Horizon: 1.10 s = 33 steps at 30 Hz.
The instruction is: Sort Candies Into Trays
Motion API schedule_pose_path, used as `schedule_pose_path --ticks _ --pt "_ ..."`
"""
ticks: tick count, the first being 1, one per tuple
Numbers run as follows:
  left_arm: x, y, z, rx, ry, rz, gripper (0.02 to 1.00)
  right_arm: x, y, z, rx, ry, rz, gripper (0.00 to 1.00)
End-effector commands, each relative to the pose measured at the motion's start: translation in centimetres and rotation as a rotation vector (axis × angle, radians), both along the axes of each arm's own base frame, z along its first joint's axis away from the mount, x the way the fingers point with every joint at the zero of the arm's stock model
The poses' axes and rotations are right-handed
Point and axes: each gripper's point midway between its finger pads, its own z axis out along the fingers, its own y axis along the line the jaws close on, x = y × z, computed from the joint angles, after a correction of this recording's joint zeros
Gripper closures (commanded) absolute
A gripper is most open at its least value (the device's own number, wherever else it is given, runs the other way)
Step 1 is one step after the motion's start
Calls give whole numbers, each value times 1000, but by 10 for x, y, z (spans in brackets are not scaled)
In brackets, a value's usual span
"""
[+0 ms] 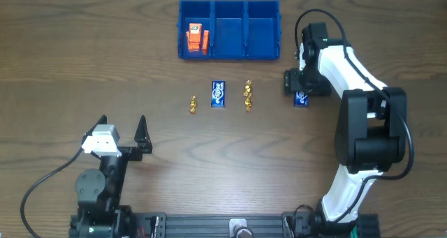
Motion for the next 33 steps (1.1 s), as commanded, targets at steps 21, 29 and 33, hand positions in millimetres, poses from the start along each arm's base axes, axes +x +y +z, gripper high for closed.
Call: schedule_pose_path --ticks 21,29,33 --pt "-1 -3 -16 12 46 -23 20 8 1 -9 -20 -14 -20 847" --pt "-1 -3 -16 12 46 -23 20 54 24 124 17 -382 -8 888" --pt "-1 -3 -16 12 46 -23 20 75 56 192 -31 -542 33 888"
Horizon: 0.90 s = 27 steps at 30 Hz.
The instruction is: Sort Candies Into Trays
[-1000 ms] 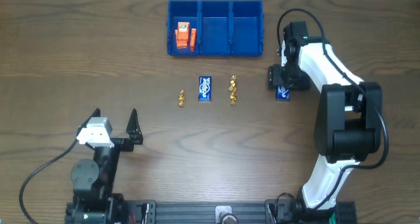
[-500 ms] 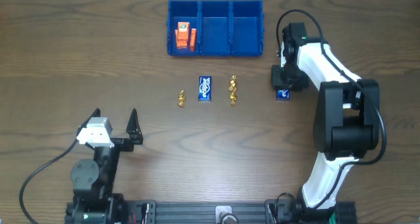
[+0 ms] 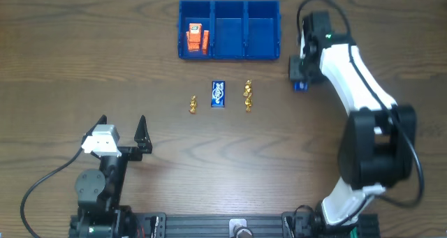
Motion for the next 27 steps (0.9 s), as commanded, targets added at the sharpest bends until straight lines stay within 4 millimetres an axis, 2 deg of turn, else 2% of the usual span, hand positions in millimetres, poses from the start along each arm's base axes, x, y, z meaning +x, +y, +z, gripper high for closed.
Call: schedule_pose_path --ticks 1,4,8,10,18,21,27 --pt "-1 -3 -16 12 47 -23 23 42 50 120 -42 -319 45 888" --pt "-1 -3 -16 12 46 -23 20 57 76 146 -48 -413 31 888" --pt "-1 -3 -16 12 47 -23 20 73 106 148 -2 -459 32 888" --pt "-1 -3 -16 13 47 -23 20 81 120 139 21 -466 24 888" --pt "-1 -3 -16 12 47 -23 20 110 176 84 54 -486 64 888" --pt "-1 -3 -16 12 47 -23 20 114 187 69 36 -495 47 886" --pt "-1 -3 -16 12 47 -23 23 120 197 54 6 -514 44 886"
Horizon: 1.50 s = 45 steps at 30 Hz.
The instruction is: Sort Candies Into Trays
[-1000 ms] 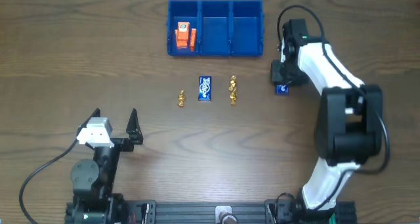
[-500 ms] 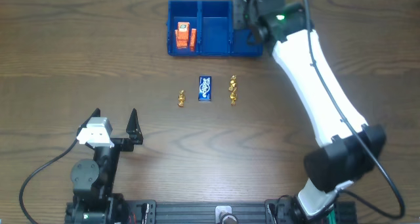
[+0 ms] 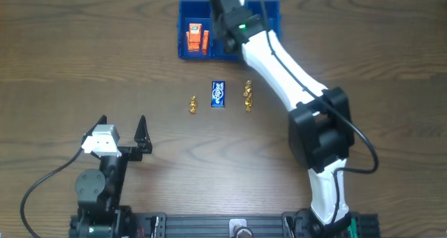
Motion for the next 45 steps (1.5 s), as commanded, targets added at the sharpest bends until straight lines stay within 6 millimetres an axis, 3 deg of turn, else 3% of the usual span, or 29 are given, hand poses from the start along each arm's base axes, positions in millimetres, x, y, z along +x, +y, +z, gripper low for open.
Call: schedule_pose_path --ticks 1,15,22,26,32,35,40,45 --pt "-1 -3 -16 12 47 -23 20 8 -3 2 -20 -41 -59 886" --pt "-1 -3 -16 12 47 -23 20 8 -10 -9 -70 -36 -92 842" --pt "-1 -3 -16 12 47 -23 20 9 -11 -9 -70 -36 -94 641" --pt "-1 -3 -16 12 47 -23 20 11 -14 -8 -67 -42 -99 595" --pt "-1 -3 -16 12 47 -23 20 11 -13 -8 -67 -45 -97 251" --pt "-1 -3 -16 12 47 -23 20 11 -14 -7 -70 -46 -98 229" --pt "-1 -3 -16 12 47 -23 20 5 -18 23 -73 -39 -99 224" --pt "-1 -3 -16 12 47 -23 20 -33 -12 67 -82 -6 -61 224"
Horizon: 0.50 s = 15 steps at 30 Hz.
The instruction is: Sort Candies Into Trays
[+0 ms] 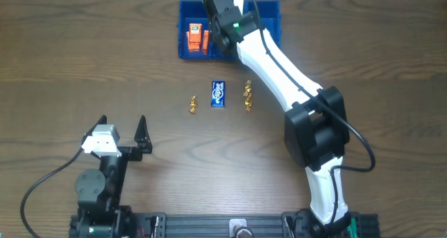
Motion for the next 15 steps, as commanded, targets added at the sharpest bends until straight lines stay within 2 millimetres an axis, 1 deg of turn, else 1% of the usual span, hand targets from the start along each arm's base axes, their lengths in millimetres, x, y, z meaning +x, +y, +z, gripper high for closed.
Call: schedule_pose_path --ticks 1,3,6,8,11,12,13,15 --pt "-1 -3 -16 12 47 -23 20 -33 8 69 41 -40 7 224" --pt "-1 -3 -16 12 47 -23 20 -57 11 64 46 26 -17 220" --pt "-1 -3 -16 12 47 -23 20 -88 17 44 42 136 -46 209" --pt "-1 -3 -16 12 47 -23 20 -105 27 22 45 208 -22 202" --pt "-1 -3 -16 12 47 -23 20 -126 38 -13 61 286 -16 202" --pt "-1 -3 -16 12 47 -23 20 -131 41 -26 68 304 -16 200" --pt "-1 -3 -16 12 47 -23 23 -138 46 -44 84 329 0 202" --pt "-1 -3 -16 12 47 -23 20 -144 55 -71 112 364 24 213"
